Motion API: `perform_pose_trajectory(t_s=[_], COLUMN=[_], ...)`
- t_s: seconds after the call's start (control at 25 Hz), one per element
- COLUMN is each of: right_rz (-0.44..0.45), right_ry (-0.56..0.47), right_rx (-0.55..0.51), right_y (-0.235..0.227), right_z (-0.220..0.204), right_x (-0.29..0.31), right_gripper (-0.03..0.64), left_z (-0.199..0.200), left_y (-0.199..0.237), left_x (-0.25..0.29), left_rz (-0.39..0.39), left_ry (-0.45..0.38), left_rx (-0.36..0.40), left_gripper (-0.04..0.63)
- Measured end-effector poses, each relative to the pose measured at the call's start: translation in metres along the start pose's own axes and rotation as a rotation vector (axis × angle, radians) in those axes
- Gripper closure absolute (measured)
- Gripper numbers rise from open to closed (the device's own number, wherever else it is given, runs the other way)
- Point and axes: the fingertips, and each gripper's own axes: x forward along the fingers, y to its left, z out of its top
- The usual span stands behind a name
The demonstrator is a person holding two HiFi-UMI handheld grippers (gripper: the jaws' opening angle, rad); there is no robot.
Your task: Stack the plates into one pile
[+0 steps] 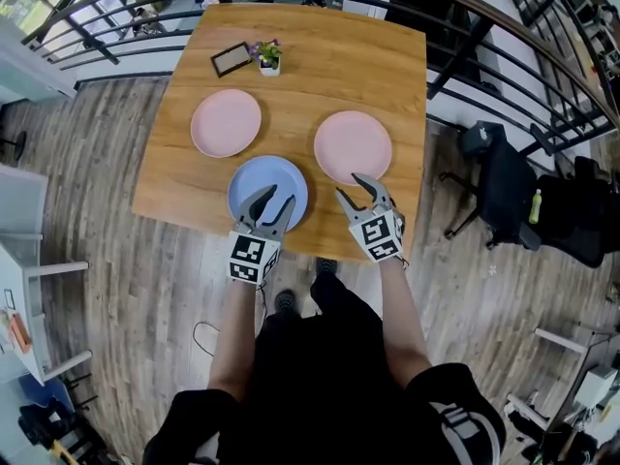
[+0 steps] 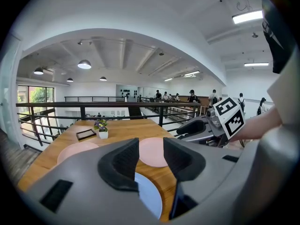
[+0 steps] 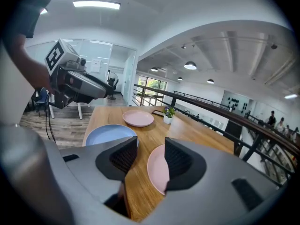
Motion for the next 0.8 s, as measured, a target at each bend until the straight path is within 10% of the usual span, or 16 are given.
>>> perform_pose_trajectory(t_s=[0.8], right_rz=[0.138], right_ry=[0.079], right_rx=[0.027], right_y=[-0.014], right_z=[-0.046], right_x=[0.037], right_gripper=[0.423], left_z=[-0.013], left_y=[0.020], left_x=[0.034], left_rz=[0.084], left_ry=[0.042], left_rx=[-0.081], left_gripper=[0.425])
